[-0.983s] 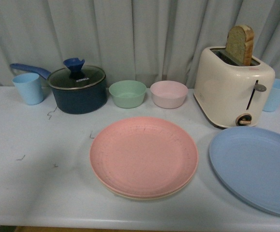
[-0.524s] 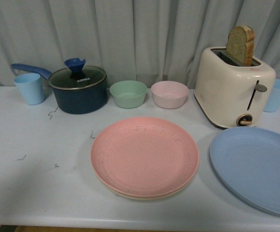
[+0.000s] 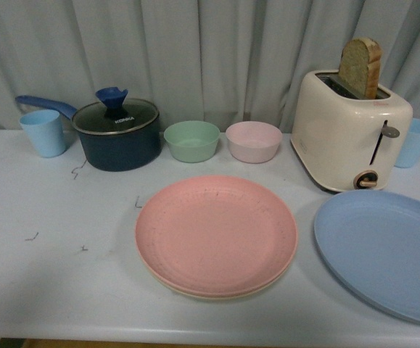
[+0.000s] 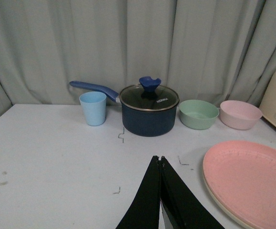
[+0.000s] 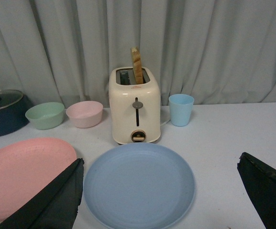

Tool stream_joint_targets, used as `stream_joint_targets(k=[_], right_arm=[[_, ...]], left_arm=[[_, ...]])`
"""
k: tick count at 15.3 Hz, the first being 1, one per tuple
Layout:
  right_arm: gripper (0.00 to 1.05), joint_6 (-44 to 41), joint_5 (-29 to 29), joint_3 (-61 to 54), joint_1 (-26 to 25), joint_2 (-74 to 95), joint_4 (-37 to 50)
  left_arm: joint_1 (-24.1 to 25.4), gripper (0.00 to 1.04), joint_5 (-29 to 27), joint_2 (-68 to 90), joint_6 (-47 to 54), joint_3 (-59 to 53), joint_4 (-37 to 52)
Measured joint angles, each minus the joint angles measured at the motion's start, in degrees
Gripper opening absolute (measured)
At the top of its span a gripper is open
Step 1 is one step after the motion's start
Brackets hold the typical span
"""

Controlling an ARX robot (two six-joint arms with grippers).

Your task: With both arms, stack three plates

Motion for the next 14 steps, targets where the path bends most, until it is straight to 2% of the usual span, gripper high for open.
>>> stream_joint_targets(k=[8, 14], right_arm=[[0.98, 0.0, -0.02, 0.0, 0.0, 0.02, 0.0], [0.98, 0.0, 0.0, 0.0, 0.0, 0.0, 0.02]], left_arm=[[0.0, 0.02, 0.0, -16.2, 0.0, -0.04, -15.39], [0.0, 0.02, 0.0, -23.69, 0.0, -0.04, -22.91]])
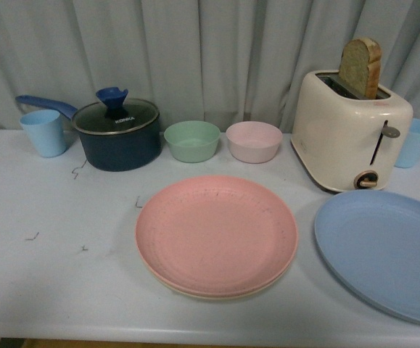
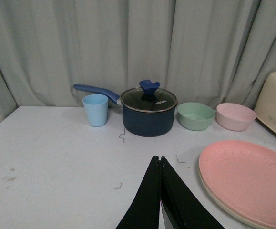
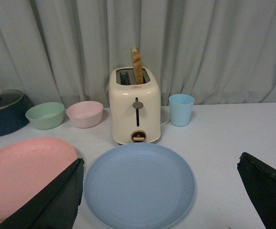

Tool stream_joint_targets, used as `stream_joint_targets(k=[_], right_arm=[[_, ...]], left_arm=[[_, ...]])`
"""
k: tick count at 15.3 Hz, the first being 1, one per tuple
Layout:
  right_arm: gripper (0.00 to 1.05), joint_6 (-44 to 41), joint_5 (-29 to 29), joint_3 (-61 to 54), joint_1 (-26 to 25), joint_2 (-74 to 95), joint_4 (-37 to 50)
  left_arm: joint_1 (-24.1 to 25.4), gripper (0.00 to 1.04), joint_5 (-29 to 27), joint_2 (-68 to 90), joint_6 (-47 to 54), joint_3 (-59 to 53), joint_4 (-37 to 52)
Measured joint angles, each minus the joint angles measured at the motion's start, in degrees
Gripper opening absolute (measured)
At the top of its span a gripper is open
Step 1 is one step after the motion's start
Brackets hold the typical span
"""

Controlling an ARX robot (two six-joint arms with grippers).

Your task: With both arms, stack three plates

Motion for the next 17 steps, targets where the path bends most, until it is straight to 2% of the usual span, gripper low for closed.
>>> stream_joint_targets(k=[2, 5, 11, 13, 14, 16, 17], right_arm=[[0.98, -0.02, 0.0, 0.0, 0.0, 0.0, -0.02], [0.98, -0.04, -0.02, 0.0, 0.0, 0.0, 0.02], [0.98, -0.04, 0.0, 0.0, 0.0, 0.02, -0.07], [0.98, 2.62, 6.86, 5.81, 1.6, 9.94, -13.16], [0.98, 3.5, 6.6, 9.84, -2.86, 21.92, -12.2], [0.98, 3.02, -1.16, 16.5, -12.46, 39.34, -5.22], [0.98, 2.56, -3.21, 18.56, -14.71, 45.27, -2.93]], left_arm=[[0.0, 0.02, 0.13, -8.0, 0.0, 0.04, -11.02], [0.0, 0.02, -0.07, -9.75, 0.0, 0.04, -10.67], [0.0, 0.67, 0.0, -9.75, 0.0, 0.04, -10.43], [0.0, 0.85, -0.09, -9.75, 0.0, 0.02, -10.43], [0.0, 0.96, 0.07, -9.75, 0.02, 0.04, -10.29], [0.02, 0.98, 0.0, -9.75, 0.02, 0.02, -10.4], [0.02, 0.98, 0.0, -9.75, 0.02, 0.02, -10.4]])
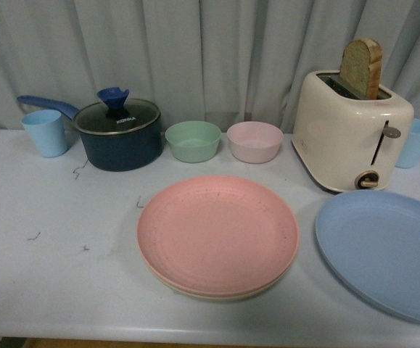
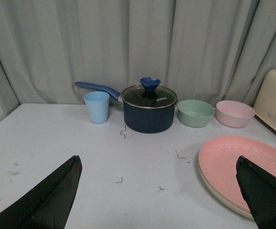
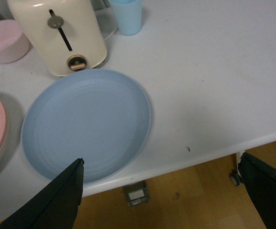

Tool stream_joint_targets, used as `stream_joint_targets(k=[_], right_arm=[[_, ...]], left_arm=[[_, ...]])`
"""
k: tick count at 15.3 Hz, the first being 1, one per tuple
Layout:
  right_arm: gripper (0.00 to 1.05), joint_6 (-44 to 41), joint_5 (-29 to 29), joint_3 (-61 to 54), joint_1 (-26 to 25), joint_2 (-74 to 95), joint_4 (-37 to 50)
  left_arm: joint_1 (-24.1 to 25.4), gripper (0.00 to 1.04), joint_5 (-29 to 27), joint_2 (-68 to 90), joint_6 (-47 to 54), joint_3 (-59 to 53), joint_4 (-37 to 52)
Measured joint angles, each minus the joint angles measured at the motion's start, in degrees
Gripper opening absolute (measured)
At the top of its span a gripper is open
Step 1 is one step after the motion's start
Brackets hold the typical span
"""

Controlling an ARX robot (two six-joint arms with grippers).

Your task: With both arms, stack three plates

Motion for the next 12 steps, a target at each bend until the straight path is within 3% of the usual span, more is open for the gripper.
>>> stream_joint_targets(k=[2, 3, 6, 12], right_arm=[[0.98, -2.6, -7.45, 11.47, -6.97, 30.73, 7.91], [0.98, -2.84, -9.49, 15.43, -7.54, 38.93, 9.66], [0.98, -5.07, -10.86, 27.45, -5.09, 59.91, 11.87], [0.98, -5.81, -8.98, 39.06, -0.66, 74.88, 12.24]], left_arm=[[0.0, 0.98, 0.02, 0.0, 0.0, 0.0, 0.0], [0.0, 0.98, 0.02, -0.02, 0.02, 0.0, 0.0], [0.0, 0.98, 0.02, 0.0, 0.0, 0.02, 0.0], [0.0, 0.98, 0.0, 0.0, 0.02, 0.0, 0.0]])
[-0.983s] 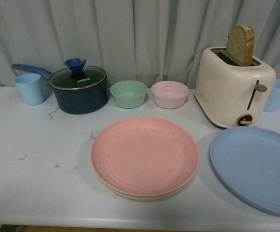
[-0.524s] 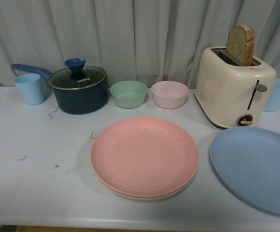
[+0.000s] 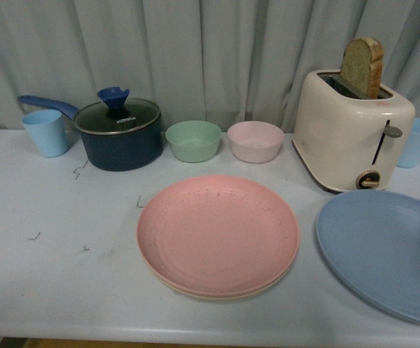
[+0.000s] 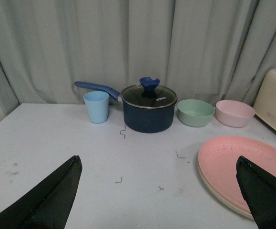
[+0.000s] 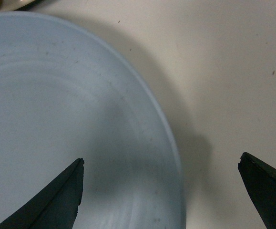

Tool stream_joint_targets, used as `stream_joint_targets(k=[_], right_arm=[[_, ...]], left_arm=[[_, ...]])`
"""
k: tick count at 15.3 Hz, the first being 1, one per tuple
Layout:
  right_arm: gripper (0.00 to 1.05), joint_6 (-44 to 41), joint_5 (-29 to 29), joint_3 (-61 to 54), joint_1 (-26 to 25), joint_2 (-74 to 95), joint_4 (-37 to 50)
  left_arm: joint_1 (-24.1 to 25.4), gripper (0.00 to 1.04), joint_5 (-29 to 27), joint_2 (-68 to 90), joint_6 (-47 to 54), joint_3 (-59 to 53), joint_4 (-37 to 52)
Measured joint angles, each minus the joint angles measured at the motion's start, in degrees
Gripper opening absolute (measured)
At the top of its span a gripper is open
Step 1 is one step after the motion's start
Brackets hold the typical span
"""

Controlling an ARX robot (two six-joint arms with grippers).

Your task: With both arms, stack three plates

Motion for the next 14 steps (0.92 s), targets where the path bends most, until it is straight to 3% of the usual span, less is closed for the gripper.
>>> stream_joint_targets(k=[2, 3, 6, 7, 10, 14], right_arm=[[0.89, 0.07, 1.09, 2.05, 0.37, 2.47, -0.09], [0.52, 0.17, 1.88, 3.28, 0.57, 4.07, -0.74], [0.16, 0.48, -0.83, 0.76, -0.52, 2.56, 0.74], [0.08, 0.48, -2.64, -1.9, -1.44, 0.35, 1.31], [0.03, 0.83, -5.07, -11.1, -4.96, -10.38, 2.67], [0.03, 0.96, -11.37, -20.68, -7.17, -30.47, -5.05]], left_arm=[[0.0, 0.98, 0.02, 0.0, 0.0, 0.0, 0.0], [0.0, 0.98, 0.02, 0.0, 0.0, 0.0, 0.0], [0.0, 0.98, 0.0, 0.0, -0.02, 0.02, -0.02], [0.0, 0.98, 0.0, 0.0, 0.0, 0.0, 0.0], [0.0, 0.98, 0.0, 0.0, -0.02, 0.02, -0.02], [0.0, 0.98, 0.02, 0.0, 0.0, 0.02, 0.0]])
